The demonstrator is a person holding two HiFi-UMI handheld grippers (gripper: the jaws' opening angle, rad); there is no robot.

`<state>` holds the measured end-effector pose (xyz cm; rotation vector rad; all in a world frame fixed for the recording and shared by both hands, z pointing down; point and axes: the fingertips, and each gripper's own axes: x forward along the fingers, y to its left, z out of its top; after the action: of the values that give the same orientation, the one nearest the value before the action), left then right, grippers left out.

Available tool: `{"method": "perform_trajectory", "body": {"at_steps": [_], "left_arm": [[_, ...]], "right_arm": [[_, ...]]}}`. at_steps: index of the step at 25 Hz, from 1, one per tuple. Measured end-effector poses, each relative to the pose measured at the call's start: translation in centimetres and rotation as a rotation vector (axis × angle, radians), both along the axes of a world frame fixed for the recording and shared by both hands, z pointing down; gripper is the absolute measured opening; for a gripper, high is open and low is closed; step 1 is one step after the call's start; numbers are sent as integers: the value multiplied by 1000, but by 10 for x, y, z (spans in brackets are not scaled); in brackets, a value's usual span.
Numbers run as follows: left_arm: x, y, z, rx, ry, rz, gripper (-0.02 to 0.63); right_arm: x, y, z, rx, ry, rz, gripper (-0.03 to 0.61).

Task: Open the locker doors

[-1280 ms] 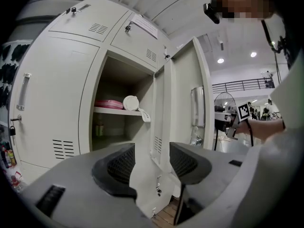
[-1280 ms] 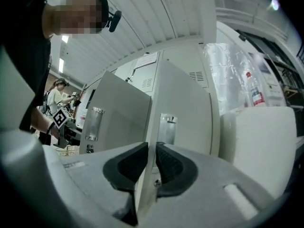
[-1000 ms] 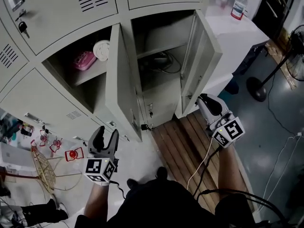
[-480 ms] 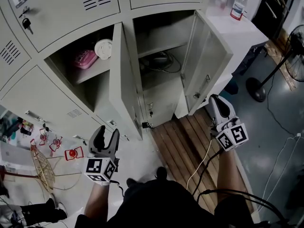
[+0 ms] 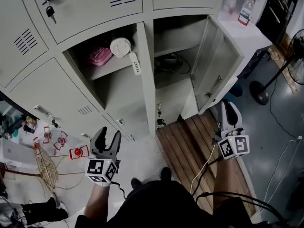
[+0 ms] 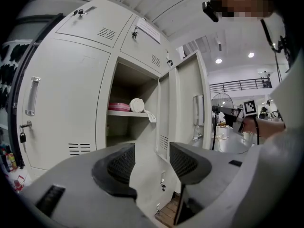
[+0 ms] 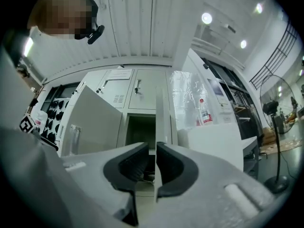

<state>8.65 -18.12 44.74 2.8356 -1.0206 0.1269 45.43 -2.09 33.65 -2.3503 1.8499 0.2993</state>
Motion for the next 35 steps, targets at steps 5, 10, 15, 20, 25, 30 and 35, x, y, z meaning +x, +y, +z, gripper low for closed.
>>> {"method": "perform_trajectory", "body": {"at_steps": [5,10,15,20,25,30,35], "left_arm": [[-21,-2,-5,17,14,12,222],[-34,-3,-10,23,42,39,222],[-47,-2,-18,36,71,44,222],[-61,-2,-32,65,101,24,222],[-71,1,-39,85,97,4,222],[-77,5,-45,120,83,-13,199],[-85,4,-50,107,131,-48,199]], "right_arm": [[-26,6,12,-78,-2,64,48],[-49,16,13,-92,1,100,41],[-73,24,5,-69,20,96,51],[-90,24,-3,-54,40,83,51],[-101,18,-11,-45,51,59,51],[-105,13,-13,-35,54,34,51],[-107,8,-15,-34,54,7,51]]}}
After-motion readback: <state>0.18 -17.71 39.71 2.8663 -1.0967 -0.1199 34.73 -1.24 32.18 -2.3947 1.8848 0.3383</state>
